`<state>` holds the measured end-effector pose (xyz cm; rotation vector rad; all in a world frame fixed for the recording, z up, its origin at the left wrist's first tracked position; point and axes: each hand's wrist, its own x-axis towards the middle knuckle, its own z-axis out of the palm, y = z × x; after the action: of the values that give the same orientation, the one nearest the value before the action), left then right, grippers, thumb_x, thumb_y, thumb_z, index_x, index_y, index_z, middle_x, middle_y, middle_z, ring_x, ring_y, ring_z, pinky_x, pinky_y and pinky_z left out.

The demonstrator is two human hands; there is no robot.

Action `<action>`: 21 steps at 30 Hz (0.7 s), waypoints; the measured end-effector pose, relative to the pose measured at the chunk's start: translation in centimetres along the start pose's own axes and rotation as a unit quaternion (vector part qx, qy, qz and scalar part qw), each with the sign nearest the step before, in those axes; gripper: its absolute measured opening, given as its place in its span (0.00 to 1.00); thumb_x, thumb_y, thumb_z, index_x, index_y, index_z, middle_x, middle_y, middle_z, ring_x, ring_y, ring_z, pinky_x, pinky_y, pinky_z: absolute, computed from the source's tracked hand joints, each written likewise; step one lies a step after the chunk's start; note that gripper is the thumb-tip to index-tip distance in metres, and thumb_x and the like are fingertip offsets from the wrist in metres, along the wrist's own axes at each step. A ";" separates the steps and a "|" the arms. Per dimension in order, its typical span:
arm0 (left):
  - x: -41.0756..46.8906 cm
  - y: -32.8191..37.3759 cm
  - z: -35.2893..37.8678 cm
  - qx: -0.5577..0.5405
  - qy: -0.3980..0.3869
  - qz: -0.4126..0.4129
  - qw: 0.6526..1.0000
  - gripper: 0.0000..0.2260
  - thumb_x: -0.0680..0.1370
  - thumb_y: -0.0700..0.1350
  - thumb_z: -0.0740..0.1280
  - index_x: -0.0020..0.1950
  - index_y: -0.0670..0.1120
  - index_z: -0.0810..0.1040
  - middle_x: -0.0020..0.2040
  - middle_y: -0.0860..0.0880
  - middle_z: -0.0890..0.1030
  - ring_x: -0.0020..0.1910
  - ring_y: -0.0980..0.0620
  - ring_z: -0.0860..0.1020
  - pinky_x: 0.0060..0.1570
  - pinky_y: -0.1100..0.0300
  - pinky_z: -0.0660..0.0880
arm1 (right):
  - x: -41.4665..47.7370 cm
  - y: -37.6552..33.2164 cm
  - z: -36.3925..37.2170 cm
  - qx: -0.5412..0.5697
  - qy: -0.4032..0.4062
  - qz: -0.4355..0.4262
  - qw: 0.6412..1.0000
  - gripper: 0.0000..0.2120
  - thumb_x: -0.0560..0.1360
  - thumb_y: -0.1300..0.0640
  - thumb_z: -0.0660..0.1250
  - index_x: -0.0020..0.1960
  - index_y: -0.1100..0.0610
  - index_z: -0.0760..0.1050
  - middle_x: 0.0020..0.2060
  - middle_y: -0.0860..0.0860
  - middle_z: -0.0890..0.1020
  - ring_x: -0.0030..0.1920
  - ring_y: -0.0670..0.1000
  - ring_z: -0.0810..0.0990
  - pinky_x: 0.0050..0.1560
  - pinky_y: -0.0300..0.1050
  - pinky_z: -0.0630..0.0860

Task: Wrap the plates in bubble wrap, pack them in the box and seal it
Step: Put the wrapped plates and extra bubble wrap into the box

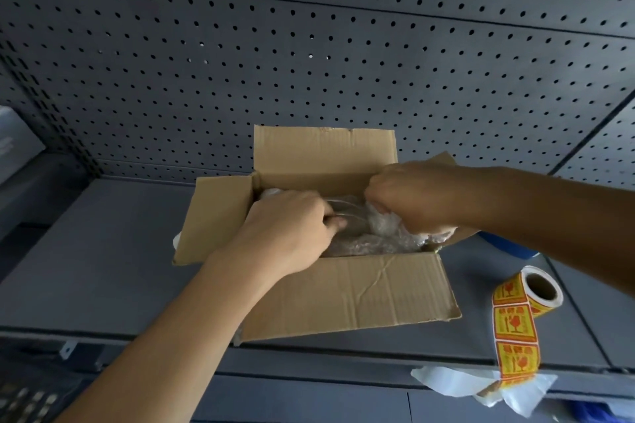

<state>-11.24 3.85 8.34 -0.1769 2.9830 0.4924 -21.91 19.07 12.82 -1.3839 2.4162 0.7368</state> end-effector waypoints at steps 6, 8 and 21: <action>2.1 0.3 0.2 0.114 0.093 0.055 0.988 0.12 0.81 0.47 0.67 0.63 0.55 0.71 0.49 0.50 0.83 0.46 0.45 0.81 0.40 0.52 0.76 | -0.1 0.7 0.5 0.022 0.057 -0.012 0.998 0.15 0.76 0.63 0.64 0.57 0.48 0.66 0.50 0.46 0.71 0.52 0.50 0.74 0.32 0.41 0.62; 2.6 0.5 0.3 0.142 0.091 0.065 0.983 0.17 0.81 0.46 0.66 0.69 0.58 0.70 0.51 0.49 0.83 0.49 0.43 0.82 0.44 0.48 0.81 | 0.0 0.9 0.6 0.012 0.048 -0.012 0.999 0.18 0.75 0.63 0.65 0.61 0.47 0.70 0.50 0.45 0.70 0.52 0.49 0.73 0.31 0.40 0.61; 1.5 -1.1 0.9 0.105 0.167 0.055 0.979 0.13 0.80 0.43 0.66 0.48 0.60 0.66 0.36 0.55 0.74 0.36 0.50 0.74 0.30 0.59 0.62 | 2.1 -0.1 0.8 0.009 -0.001 0.044 0.999 0.11 0.67 0.70 0.71 0.35 0.55 0.76 0.30 0.50 0.75 0.27 0.47 0.71 0.26 0.41 0.70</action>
<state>-12.48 3.00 6.94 -0.0807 3.3609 0.1669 -22.93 17.94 11.13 -1.2756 2.4903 0.7352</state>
